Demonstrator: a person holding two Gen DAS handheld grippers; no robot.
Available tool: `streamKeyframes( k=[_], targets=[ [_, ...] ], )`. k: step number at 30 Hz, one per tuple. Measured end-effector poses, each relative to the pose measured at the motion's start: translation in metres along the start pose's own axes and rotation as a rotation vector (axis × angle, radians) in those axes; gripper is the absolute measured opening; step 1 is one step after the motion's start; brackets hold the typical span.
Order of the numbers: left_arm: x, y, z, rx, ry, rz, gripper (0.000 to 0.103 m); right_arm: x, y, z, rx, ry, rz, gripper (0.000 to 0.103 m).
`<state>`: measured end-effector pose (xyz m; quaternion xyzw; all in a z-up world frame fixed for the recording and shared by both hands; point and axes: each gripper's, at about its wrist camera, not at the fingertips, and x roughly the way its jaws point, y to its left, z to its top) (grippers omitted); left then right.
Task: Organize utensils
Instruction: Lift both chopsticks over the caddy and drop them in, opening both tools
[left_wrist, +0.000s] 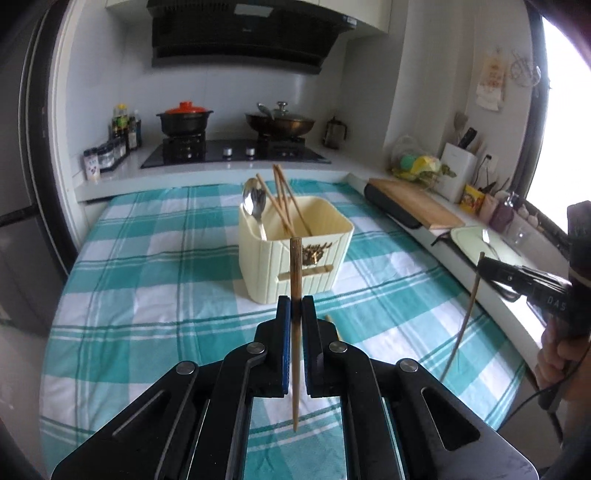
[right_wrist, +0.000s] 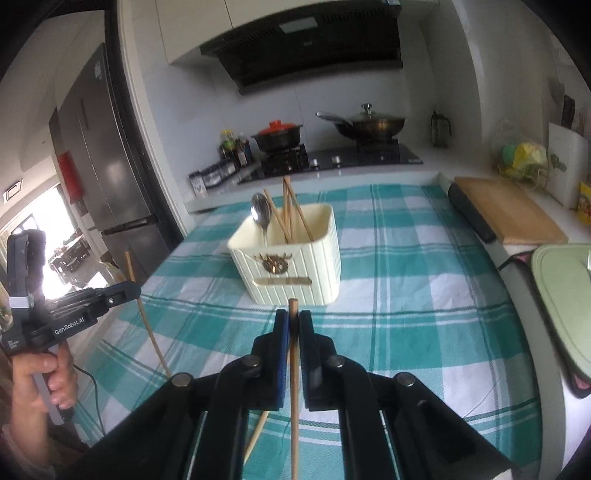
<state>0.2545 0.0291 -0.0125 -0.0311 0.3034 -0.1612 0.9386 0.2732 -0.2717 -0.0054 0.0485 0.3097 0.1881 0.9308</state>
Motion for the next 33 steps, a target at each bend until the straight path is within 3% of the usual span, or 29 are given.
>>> streamKeyframes(
  k=[9,27,33],
  targets=[
    [-0.017,-0.007,0.012,-0.004,-0.066,-0.025,0.003,-0.034,0.022,0.013,-0.06,-0.147,-0.038,0.005],
    [-0.027,-0.001,0.039,-0.027,-0.122,-0.053,0.003,-0.047,0.027,0.052,-0.114,-0.219,-0.065,0.005],
    [-0.032,0.002,0.066,-0.018,-0.154,-0.052,0.003,-0.049,0.033,0.082,-0.154,-0.257,-0.08,0.005]
  ],
)
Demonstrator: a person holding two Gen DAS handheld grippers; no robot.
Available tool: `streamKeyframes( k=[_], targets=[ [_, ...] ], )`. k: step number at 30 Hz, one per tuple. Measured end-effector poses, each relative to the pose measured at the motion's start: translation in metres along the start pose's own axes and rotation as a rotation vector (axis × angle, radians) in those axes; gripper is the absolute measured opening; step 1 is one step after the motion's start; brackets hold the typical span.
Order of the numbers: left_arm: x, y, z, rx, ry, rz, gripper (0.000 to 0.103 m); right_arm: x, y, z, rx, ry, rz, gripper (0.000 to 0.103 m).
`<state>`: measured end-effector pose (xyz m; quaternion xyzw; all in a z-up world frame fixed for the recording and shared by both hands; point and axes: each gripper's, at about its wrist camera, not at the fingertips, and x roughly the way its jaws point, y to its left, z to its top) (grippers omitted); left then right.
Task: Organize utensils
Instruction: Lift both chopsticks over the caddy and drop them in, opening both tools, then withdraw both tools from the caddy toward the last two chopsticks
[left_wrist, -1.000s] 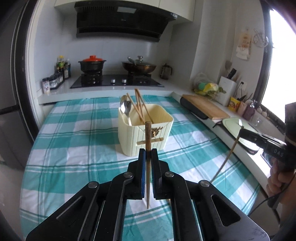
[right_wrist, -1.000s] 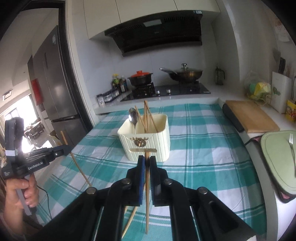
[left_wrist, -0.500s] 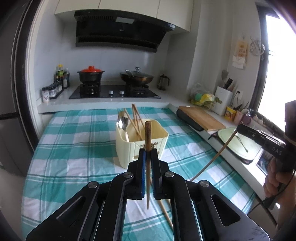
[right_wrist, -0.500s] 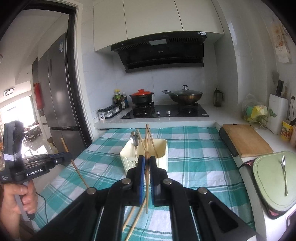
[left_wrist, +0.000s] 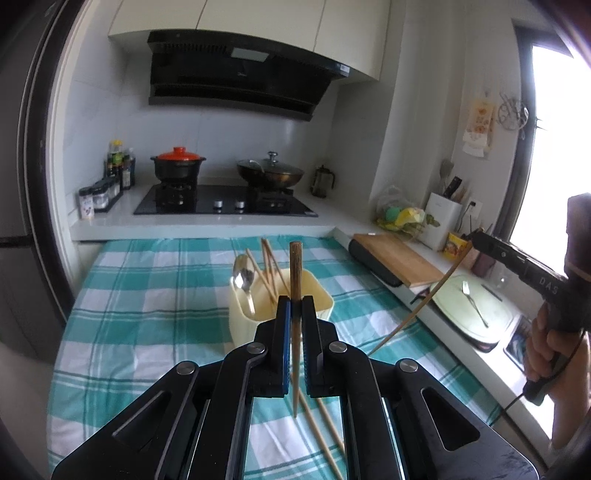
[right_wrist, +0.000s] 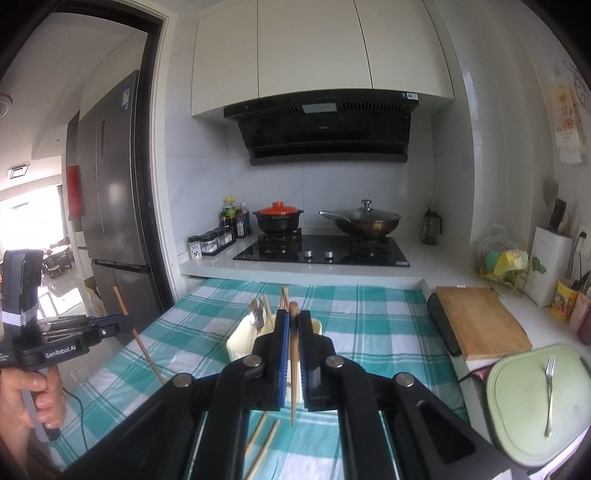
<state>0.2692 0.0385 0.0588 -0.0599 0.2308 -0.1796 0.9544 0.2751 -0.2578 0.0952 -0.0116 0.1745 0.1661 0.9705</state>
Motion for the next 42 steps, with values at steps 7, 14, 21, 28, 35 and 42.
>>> streamKeyframes(
  k=[7,14,21,28,35,42],
  targets=[
    [0.008,0.003,0.055,0.027,-0.093,0.032,0.003,0.019,0.003,0.045,-0.045,-0.049,0.002,0.005],
    [0.06,0.014,0.083,0.025,-0.093,0.056,0.003,0.061,-0.004,0.072,-0.001,-0.066,0.048,0.005],
    [0.119,0.018,0.083,0.039,-0.039,0.075,0.003,0.126,-0.012,0.07,0.02,0.009,0.072,0.005],
    [0.178,0.03,0.061,0.017,0.115,0.085,0.003,0.2,-0.017,0.047,0.049,0.223,0.111,0.005],
    [0.217,0.047,0.04,-0.059,0.215,0.101,0.017,0.263,-0.022,0.016,0.089,0.377,0.124,0.012],
    [0.178,0.057,0.03,-0.03,0.212,0.145,0.08,0.246,-0.032,0.01,0.126,0.312,0.064,0.054]
  ],
)
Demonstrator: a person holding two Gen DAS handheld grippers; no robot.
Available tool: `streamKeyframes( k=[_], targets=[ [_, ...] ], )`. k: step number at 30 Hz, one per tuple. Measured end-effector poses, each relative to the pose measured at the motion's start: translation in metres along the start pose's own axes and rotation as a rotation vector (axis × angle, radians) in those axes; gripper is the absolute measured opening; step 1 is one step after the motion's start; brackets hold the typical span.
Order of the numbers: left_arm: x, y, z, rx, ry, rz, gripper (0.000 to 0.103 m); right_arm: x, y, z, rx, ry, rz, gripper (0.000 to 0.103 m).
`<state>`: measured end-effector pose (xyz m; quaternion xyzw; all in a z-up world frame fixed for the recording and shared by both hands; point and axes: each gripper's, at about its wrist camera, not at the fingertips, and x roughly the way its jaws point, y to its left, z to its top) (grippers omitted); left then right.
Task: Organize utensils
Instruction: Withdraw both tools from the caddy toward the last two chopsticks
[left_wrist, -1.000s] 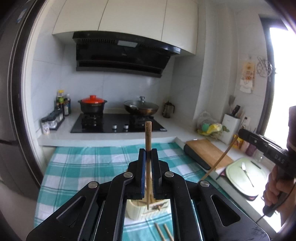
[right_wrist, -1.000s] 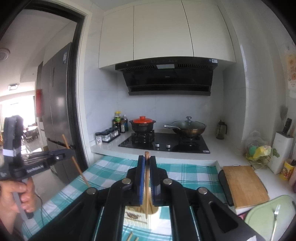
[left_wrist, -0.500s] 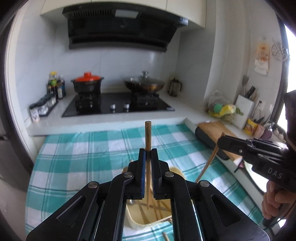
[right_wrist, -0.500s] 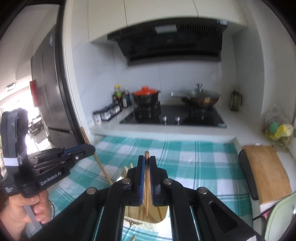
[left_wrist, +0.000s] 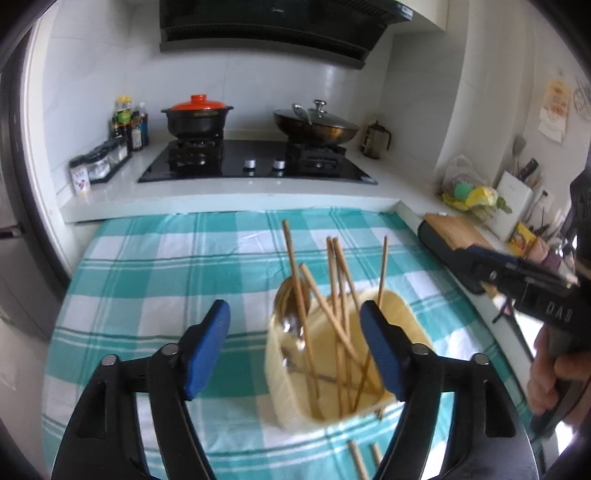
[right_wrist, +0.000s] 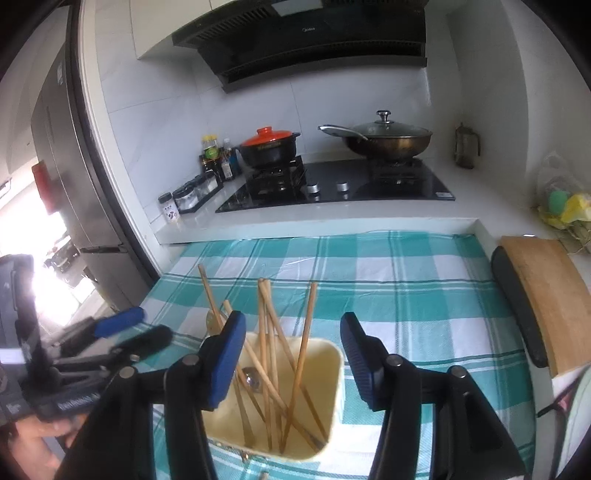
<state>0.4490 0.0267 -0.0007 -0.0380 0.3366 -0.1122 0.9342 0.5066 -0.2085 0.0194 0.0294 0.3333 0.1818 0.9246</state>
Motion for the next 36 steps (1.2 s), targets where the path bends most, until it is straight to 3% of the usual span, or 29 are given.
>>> streamKeyframes(
  k=[6,11,17,23,30,36],
  targets=[
    [-0.038,-0.002,-0.049,0.154,0.108,0.061,0.086,-0.04,0.002,-0.029,-0.099,0.0,-0.084,0.068],
    [-0.072,-0.003,-0.095,0.244,0.166,0.125,0.091,-0.068,0.005,-0.07,-0.192,0.083,-0.139,0.07],
    [-0.114,-0.002,-0.137,0.166,0.148,0.088,0.095,-0.1,0.013,-0.126,-0.297,0.128,-0.202,0.072],
    [-0.132,-0.011,-0.174,0.09,0.112,0.108,0.097,-0.127,0.022,-0.183,-0.321,0.128,-0.225,0.072],
    [-0.13,-0.016,-0.209,-0.035,0.106,0.047,0.097,-0.154,0.015,-0.241,-0.146,0.073,-0.209,0.072],
    [-0.118,-0.023,-0.224,-0.031,0.13,0.067,0.097,-0.16,0.001,-0.274,-0.054,0.076,-0.262,0.072]
  ],
)
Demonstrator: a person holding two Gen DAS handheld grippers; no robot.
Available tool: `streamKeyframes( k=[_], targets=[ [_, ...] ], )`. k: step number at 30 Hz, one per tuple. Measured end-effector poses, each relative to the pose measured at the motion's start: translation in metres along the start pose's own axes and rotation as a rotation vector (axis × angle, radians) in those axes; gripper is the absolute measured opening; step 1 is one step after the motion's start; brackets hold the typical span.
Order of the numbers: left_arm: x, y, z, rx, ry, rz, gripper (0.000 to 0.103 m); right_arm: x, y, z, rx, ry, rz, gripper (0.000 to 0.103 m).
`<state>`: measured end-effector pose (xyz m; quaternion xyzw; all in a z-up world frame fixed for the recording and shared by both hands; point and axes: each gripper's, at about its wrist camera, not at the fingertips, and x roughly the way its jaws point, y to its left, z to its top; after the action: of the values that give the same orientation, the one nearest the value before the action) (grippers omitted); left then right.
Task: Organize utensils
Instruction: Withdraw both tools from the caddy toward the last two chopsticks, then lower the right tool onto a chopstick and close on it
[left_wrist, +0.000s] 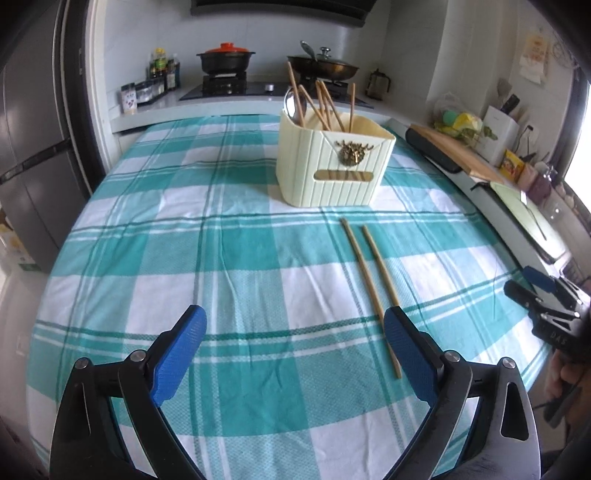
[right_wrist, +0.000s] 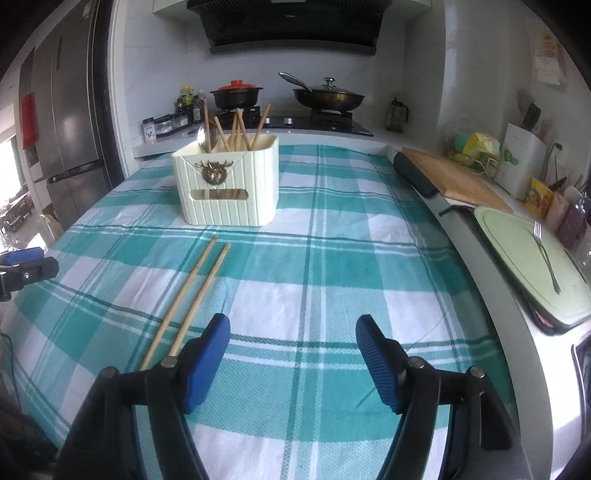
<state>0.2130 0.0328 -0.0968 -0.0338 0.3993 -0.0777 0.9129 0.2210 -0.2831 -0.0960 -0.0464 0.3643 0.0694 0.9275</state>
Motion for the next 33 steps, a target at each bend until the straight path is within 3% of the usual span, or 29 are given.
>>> streamKeyframes(
  k=[9,20,27,33],
  targets=[
    [0.006,0.0,-0.009,-0.026,0.014,0.01,0.097,-0.001,-0.016,-0.014,0.055,0.007,-0.057,0.072],
    [0.014,0.013,-0.017,-0.08,0.037,0.048,0.097,0.007,0.003,-0.021,0.03,0.017,-0.015,0.072],
    [0.017,0.014,-0.018,-0.105,0.041,0.042,0.097,0.002,0.002,-0.022,0.038,-0.011,-0.032,0.072],
    [0.025,0.01,-0.019,-0.112,0.052,0.023,0.097,0.014,-0.001,-0.027,0.058,0.038,-0.026,0.072]
  ],
)
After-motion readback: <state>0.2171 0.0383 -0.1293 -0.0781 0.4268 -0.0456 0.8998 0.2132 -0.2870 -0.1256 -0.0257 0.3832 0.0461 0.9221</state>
